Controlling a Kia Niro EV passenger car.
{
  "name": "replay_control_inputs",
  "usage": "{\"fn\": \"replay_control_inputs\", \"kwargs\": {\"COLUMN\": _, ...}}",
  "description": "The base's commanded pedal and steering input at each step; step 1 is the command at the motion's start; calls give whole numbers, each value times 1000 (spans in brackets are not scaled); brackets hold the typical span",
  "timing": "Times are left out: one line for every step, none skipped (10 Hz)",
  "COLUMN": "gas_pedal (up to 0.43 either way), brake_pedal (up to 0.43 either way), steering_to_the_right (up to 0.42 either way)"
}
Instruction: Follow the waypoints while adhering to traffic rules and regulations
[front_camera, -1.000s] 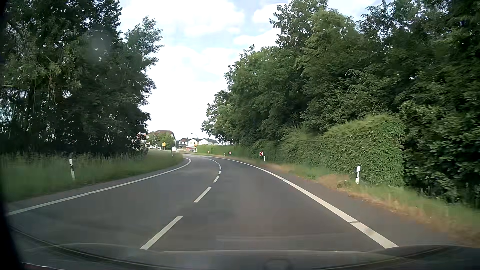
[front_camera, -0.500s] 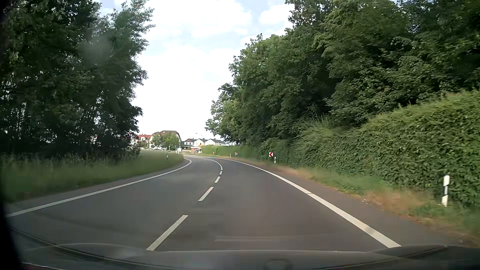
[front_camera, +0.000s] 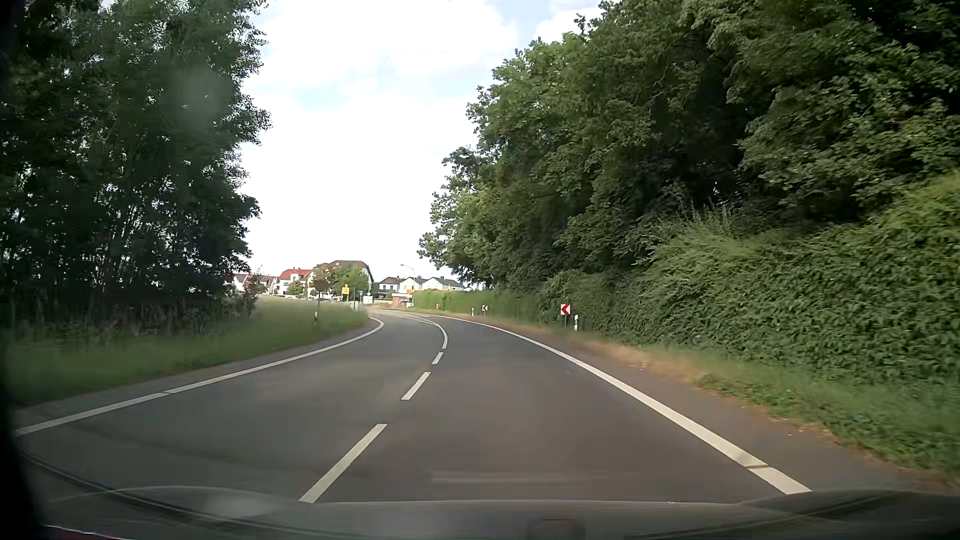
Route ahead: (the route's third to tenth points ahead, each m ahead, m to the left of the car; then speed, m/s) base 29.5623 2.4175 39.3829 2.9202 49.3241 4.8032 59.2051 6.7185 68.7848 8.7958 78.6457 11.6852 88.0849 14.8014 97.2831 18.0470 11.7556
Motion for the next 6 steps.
{"fn": "replay_control_inputs", "kwargs": {"gas_pedal": 47, "brake_pedal": 30, "steering_to_the_right": -15}}
{"fn": "replay_control_inputs", "kwargs": {"gas_pedal": 47, "brake_pedal": 30, "steering_to_the_right": -15}}
{"fn": "replay_control_inputs", "kwargs": {"gas_pedal": 47, "brake_pedal": 30, "steering_to_the_right": -15}}
{"fn": "replay_control_inputs", "kwargs": {"gas_pedal": 47, "brake_pedal": 30, "steering_to_the_right": -14}}
{"fn": "replay_control_inputs", "kwargs": {"gas_pedal": 47, "brake_pedal": 30, "steering_to_the_right": -13}}
{"fn": "replay_control_inputs", "kwargs": {"gas_pedal": 47, "brake_pedal": 30, "steering_to_the_right": -14}}
